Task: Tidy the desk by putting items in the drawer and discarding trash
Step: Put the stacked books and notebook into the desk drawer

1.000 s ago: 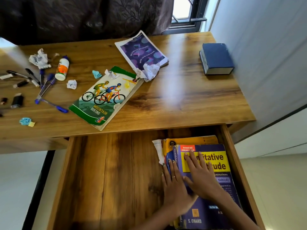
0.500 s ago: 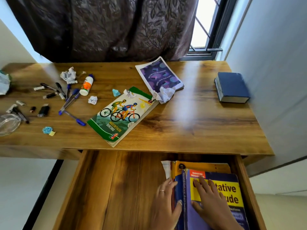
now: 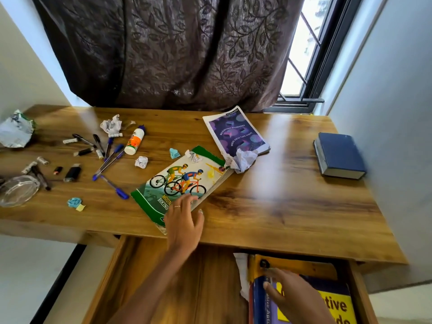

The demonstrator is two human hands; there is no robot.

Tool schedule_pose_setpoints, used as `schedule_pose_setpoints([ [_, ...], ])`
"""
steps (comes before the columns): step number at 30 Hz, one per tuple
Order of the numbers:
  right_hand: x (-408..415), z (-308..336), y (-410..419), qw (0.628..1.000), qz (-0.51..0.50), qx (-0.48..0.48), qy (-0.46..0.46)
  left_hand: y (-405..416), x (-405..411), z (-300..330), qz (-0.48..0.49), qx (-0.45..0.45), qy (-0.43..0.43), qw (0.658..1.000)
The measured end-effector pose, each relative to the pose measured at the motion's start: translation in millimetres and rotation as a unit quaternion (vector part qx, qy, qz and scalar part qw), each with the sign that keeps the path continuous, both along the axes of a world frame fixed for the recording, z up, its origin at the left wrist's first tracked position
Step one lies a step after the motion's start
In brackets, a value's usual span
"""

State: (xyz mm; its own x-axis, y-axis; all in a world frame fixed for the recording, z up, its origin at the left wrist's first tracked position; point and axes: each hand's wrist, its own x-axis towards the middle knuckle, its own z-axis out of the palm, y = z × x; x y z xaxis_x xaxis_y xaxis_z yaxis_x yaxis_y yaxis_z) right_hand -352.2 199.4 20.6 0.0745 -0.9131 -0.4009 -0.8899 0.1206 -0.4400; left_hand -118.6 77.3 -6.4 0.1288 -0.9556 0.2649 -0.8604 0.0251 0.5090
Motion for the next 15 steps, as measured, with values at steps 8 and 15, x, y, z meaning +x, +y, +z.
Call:
schedule_pose_setpoints([
  [8, 23.4, 41.9, -63.0, 0.985, -0.011, -0.130, -0.115, -37.1, -6.0, -8.2, 0.107, 0.050, -0.027, 0.993],
  [15, 50.9, 53.9, -165.3, 0.959, -0.061, -0.239, -0.143, -40.9, -7.1, -19.4, 0.102, 0.025, -0.107, 0.989],
])
